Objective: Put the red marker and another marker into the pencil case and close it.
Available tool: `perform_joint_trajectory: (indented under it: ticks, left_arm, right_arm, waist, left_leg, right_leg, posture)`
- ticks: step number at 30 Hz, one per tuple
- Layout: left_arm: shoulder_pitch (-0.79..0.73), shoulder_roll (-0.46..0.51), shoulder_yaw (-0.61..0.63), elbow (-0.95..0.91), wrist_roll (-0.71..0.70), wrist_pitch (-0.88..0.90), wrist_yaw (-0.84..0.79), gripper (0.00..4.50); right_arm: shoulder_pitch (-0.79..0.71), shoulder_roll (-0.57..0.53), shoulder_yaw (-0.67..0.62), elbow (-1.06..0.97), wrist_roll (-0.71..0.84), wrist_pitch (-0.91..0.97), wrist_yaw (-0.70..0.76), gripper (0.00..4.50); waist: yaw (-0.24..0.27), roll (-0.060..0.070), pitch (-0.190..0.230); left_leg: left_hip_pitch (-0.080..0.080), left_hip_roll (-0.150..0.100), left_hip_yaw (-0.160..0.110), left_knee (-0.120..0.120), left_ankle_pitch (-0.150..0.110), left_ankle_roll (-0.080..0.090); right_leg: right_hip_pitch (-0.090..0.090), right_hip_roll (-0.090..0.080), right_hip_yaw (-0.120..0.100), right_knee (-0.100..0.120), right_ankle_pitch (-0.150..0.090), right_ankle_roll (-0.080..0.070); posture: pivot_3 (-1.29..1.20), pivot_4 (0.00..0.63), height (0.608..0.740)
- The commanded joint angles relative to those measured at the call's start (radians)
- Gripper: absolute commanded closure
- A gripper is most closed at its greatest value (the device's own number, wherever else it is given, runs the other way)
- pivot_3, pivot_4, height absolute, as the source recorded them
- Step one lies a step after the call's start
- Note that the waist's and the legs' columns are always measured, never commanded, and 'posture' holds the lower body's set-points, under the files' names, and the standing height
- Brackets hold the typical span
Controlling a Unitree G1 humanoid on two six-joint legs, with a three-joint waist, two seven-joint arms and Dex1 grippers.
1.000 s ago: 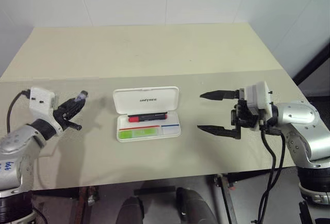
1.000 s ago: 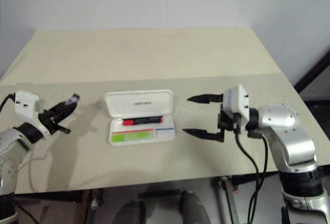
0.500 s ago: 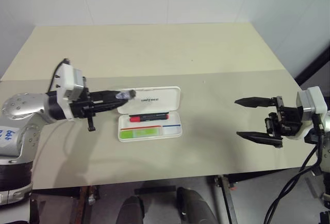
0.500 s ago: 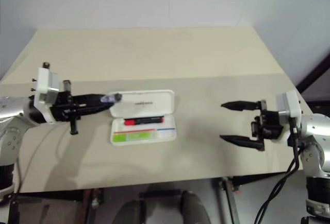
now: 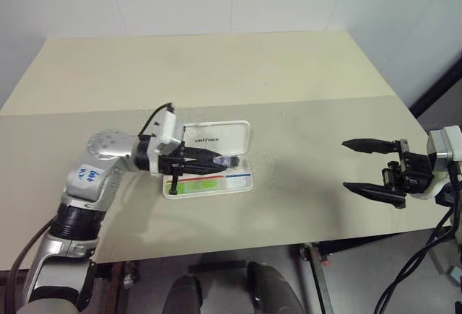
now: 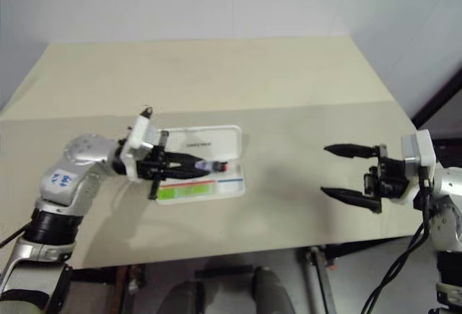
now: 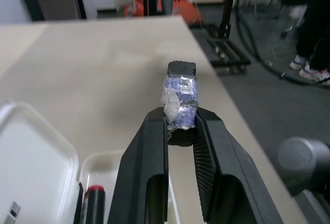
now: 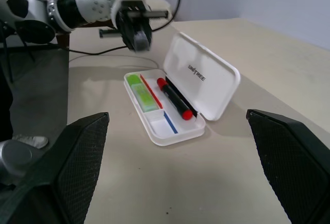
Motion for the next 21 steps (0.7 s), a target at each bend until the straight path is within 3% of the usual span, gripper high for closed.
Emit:
perform_joint_trajectory:
  ticks: [1, 7, 21]
  left_arm:
    - [-0.028, -0.026, -0.039, 0.002, 0.068, -0.022, 0.039, 4.18]
    - [-0.050, -0.074, -0.104, -0.046, 0.142, 0.100, 0.152, 4.18]
    - [-0.025, -0.067, -0.180, -0.139, 0.264, 0.202, 0.268, 4.18]
  right_arm:
    - [0.022, 0.003, -0.015, -0.050, 0.000, -0.008, -0.007, 0.00]
    - [0.059, 0.007, -0.023, -0.079, -0.010, -0.007, -0.042, 0.00]
    - [0.065, 0.013, -0.002, -0.094, -0.033, -0.002, -0.093, 0.00]
  waist:
    - [0.001, 0.000, 0.000]
    - [0.003, 0.000, 0.000]
    - [0.001, 0.000, 0.000]
  left_leg:
    - [0.000, 0.000, 0.000, 0.000, 0.000, 0.000]
    - [-0.001, -0.001, 0.000, 0.001, 0.000, 0.000]
    - [0.000, -0.001, 0.000, 0.001, 0.000, 0.000]
  right_leg:
    - [0.000, 0.000, 0.000, 0.000, 0.000, 0.000]
    - [0.000, 0.000, 0.001, 0.000, 0.001, 0.002]
    - [0.000, 0.000, 0.002, 0.000, 0.001, 0.002]
  posture:
    - [0.00, 0.150, 0.740]
    - [0.00, 0.150, 0.740]
    - [0.00, 0.150, 0.740]
